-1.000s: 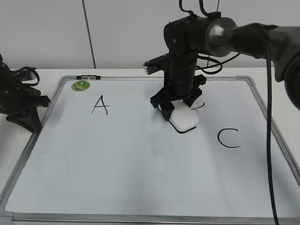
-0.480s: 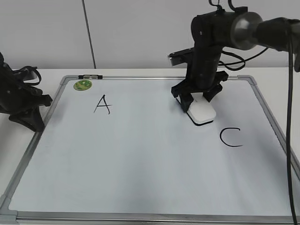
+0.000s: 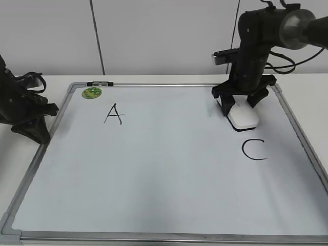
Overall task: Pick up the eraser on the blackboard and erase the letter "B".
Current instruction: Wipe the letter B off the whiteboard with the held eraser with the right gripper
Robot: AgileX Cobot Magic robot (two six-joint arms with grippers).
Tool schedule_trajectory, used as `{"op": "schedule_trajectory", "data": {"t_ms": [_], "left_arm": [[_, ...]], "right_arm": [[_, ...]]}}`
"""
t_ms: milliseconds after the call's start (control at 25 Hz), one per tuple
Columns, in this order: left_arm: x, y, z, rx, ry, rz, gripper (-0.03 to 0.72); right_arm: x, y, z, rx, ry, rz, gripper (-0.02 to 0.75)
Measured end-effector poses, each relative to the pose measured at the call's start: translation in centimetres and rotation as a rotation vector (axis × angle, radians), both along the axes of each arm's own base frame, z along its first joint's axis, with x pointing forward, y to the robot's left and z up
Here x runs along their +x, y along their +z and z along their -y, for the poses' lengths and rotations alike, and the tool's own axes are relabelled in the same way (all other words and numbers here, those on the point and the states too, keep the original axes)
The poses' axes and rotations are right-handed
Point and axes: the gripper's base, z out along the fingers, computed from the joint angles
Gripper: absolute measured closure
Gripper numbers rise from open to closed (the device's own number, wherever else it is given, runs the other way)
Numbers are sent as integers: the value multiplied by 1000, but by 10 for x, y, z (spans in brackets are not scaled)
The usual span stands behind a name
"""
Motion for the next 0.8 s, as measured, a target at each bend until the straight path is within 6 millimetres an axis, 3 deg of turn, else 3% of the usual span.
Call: {"op": "schedule_trajectory", "data": {"t_ms": [160, 360, 600, 800], "left_arm": [[0, 0, 0, 2, -1, 0, 678], [0, 0, 0, 3, -2, -2, 678], [-1, 0, -1, 6, -8, -11, 678], [-2, 0, -1, 9, -11, -15, 678]], "right_arm": [[2, 0, 13, -21, -27, 0, 200], [2, 0, 12, -19, -13, -2, 200], [-2, 0, -5, -22, 52, -4, 201], [-9, 0, -33, -9, 114, -8, 201]]}}
